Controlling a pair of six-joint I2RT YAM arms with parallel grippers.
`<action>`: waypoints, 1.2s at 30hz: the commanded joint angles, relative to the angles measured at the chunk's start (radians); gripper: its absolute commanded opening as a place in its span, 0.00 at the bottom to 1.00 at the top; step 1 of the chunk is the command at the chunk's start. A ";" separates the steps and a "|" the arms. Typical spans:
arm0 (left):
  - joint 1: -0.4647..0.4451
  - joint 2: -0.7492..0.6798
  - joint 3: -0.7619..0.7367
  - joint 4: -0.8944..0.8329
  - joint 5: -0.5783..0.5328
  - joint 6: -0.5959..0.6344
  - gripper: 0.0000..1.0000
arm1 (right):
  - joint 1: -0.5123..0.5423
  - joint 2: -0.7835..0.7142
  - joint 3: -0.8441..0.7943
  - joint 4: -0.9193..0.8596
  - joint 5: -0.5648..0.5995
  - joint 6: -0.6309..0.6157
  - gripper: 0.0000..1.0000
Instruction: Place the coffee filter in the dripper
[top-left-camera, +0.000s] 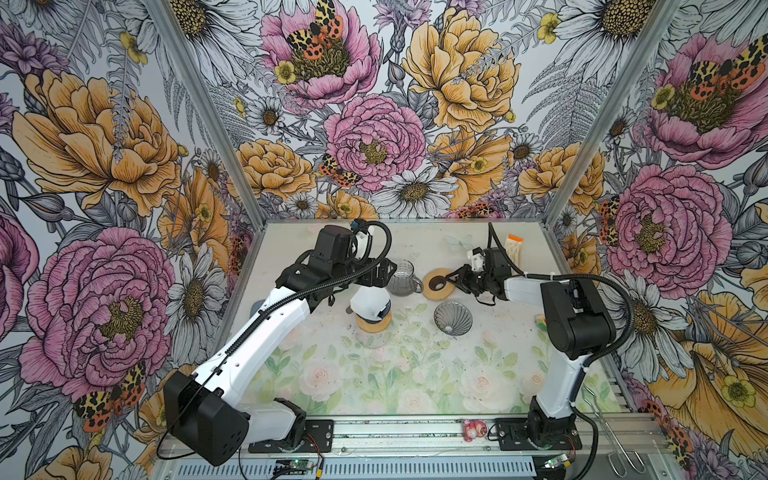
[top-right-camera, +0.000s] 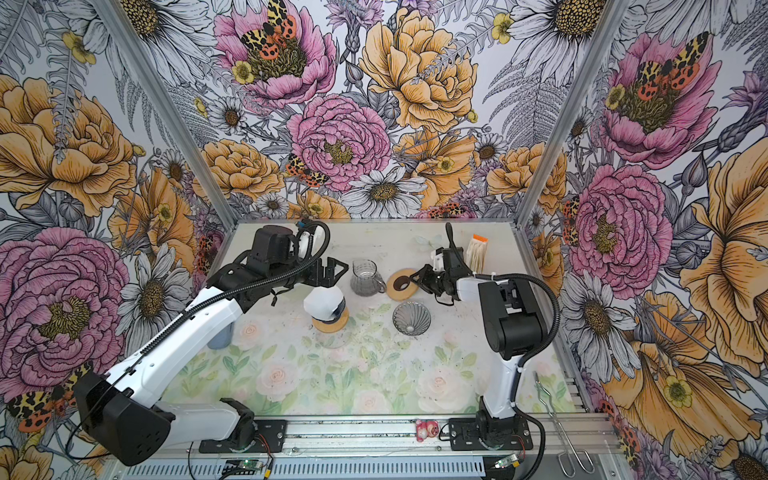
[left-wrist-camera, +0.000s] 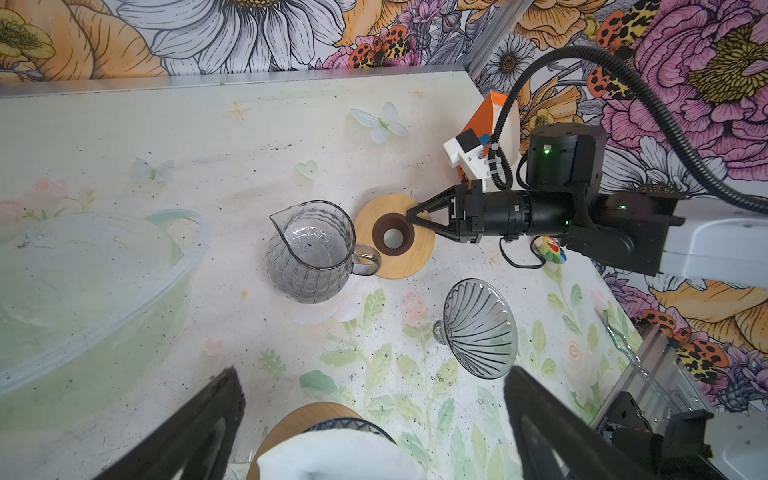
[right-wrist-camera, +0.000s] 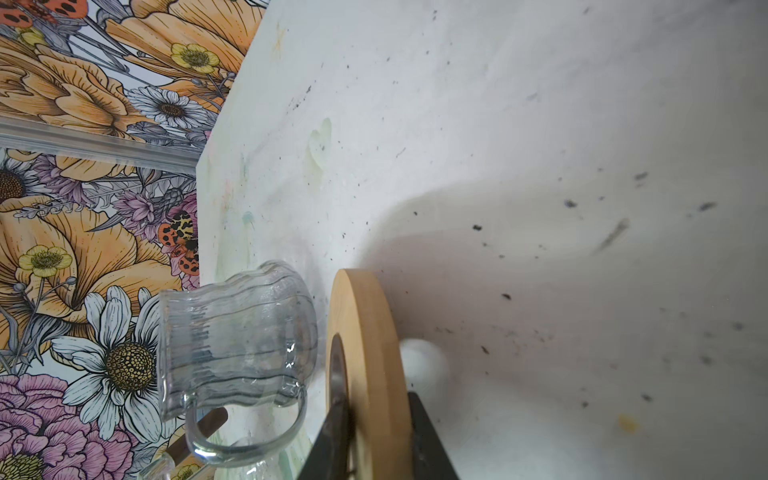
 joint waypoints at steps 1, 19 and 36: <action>0.002 -0.001 0.019 -0.003 -0.005 -0.003 0.99 | 0.006 -0.033 -0.007 -0.035 0.050 -0.015 0.19; -0.005 0.014 0.060 -0.002 -0.013 0.009 0.99 | -0.013 -0.239 -0.011 -0.092 0.047 -0.021 0.00; 0.018 0.025 0.116 -0.002 -0.052 0.029 0.99 | 0.077 -0.269 0.180 -0.135 -0.118 -0.007 0.00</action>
